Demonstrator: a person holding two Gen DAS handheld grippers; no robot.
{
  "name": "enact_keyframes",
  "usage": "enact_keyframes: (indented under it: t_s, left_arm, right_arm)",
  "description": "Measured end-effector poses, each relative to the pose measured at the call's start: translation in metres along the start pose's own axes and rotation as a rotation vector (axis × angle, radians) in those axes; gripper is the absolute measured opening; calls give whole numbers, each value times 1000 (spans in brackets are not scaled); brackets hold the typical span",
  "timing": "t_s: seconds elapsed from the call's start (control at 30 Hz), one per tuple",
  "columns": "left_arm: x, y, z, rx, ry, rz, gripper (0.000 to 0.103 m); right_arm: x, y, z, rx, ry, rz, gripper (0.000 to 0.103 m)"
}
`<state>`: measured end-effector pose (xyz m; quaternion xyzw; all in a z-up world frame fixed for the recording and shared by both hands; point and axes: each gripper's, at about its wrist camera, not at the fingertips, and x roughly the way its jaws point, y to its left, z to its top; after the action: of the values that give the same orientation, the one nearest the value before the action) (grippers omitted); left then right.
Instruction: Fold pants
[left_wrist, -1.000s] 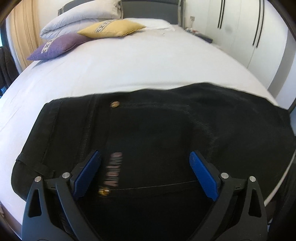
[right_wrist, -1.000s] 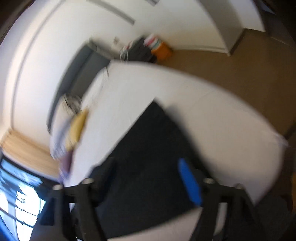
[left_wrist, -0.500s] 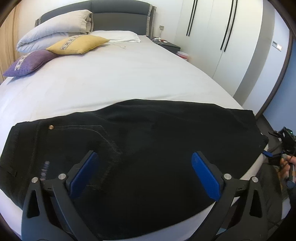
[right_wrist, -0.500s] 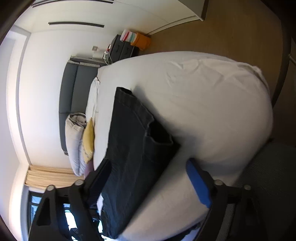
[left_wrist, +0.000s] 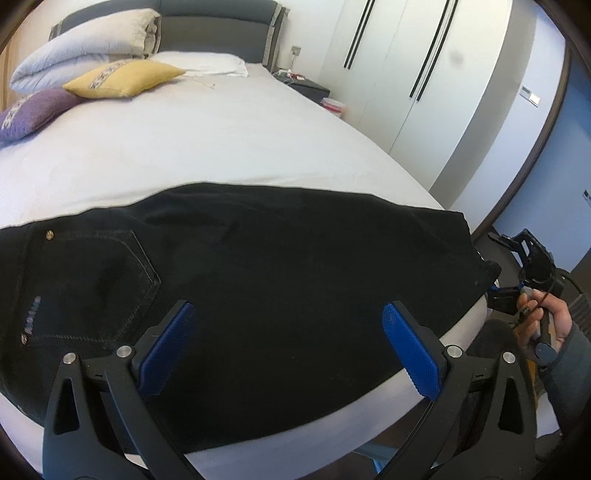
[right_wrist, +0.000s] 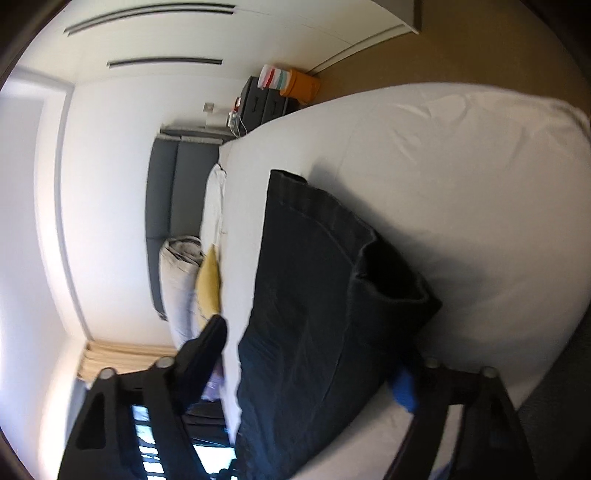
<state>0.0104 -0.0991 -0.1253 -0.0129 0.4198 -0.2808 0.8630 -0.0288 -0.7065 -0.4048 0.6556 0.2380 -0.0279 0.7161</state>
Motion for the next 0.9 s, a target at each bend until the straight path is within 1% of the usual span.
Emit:
enact_keyframes:
  t_s: [0.03, 0.1, 0.13, 0.17, 0.2, 0.3, 0.43, 0.5, 0.6, 0.8, 0.9]
  left_arm:
    - [3, 2, 0, -9, 15, -4, 103]
    - [8, 0, -1, -14, 28, -11, 103]
    - [9, -3, -1, -9, 29, -7, 103]
    - [10, -5, -1, -6, 33, -9, 103]
    - [12, -5, -1, -6, 35, -10, 103]
    - [15, -11, 2, -13, 41, -14, 103]
    - [25, -13, 10, -57, 50, -23, 103]
    - [29, -17, 15, -86, 54, -40, 103]
    - [41, -29, 25, -86, 56, -64, 103]
    - [62, -47, 37, -134, 67, -139, 103]
    - [65, -44, 37, -158, 57, -150, 103]
  right_arm:
    - [1, -2, 1, 9, -3, 8, 69]
    - [3, -4, 1, 25, -8, 11, 46]
    - [4, -8, 1, 39, -8, 13, 40]
    - [4, -11, 2, 51, -9, 17, 31]
    - [5, -15, 2, 63, -11, 20, 25]
    - [4, -25, 2, 92, -28, 33, 14]
    - [2, -23, 1, 91, -50, 32, 12]
    - [0, -20, 0, 82, -71, 29, 11]
    - [-1, -12, -2, 56, -89, 7, 9]
    - [-1, 18, -5, -78, -106, -77, 7]
    - [6, 56, -18, -247, -104, -134, 6]
